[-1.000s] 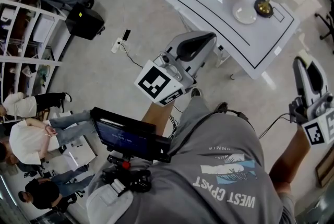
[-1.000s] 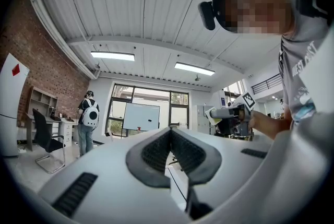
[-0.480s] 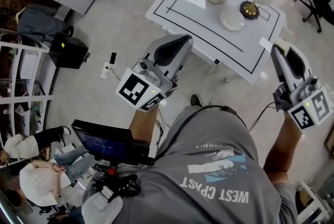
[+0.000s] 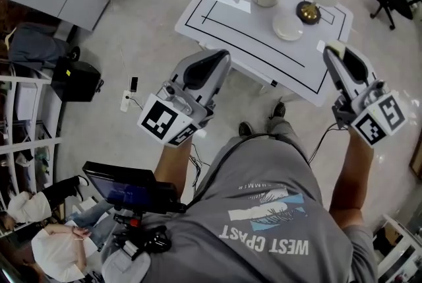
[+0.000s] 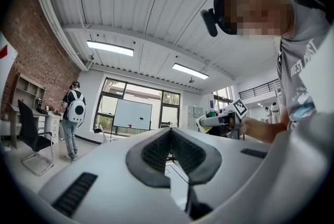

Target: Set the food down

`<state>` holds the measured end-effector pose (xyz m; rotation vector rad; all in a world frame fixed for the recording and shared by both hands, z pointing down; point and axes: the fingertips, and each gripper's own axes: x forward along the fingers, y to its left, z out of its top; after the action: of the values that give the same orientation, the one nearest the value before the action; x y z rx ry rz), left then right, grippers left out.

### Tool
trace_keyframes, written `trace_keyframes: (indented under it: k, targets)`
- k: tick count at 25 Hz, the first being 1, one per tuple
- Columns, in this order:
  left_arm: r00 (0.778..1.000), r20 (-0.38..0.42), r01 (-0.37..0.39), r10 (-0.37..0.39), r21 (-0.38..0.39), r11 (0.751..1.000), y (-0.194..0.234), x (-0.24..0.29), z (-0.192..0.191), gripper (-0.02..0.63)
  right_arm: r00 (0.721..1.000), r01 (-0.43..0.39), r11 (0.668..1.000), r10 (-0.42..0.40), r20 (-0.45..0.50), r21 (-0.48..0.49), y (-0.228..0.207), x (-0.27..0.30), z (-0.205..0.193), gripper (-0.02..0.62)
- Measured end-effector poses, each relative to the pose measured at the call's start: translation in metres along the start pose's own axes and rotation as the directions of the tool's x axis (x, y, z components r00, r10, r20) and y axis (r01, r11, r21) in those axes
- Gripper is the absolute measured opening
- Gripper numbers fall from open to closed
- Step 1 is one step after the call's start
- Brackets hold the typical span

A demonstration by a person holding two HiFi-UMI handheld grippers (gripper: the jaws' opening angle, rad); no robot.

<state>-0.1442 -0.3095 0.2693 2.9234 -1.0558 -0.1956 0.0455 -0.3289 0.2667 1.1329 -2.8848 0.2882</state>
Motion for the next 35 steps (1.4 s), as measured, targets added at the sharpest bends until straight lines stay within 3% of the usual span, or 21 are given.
trace_keyframes:
  k: [14, 22, 35]
  targets:
    - [1.000, -0.010, -0.023, 0.023, -0.030, 0.999, 0.024, 0.022, -0.005, 0.008, 0.996, -0.026, 0.999, 0.030, -0.083, 0.048, -0.063, 0.066, -0.033, 0.103]
    - [0.998, -0.041, -0.046, 0.044, -0.043, 0.998, 0.026, 0.048, -0.017, 0.009, 0.986, -0.024, 0.998, 0.035, -0.161, 0.065, -0.115, 0.097, -0.071, 0.103]
    - [0.991, -0.088, -0.103, 0.098, -0.060, 0.993, 0.046, 0.072, -0.035, 0.009, 0.946, -0.010, 0.997, 0.033, -0.324, 0.072, -0.185, 0.151, -0.160, 0.103]
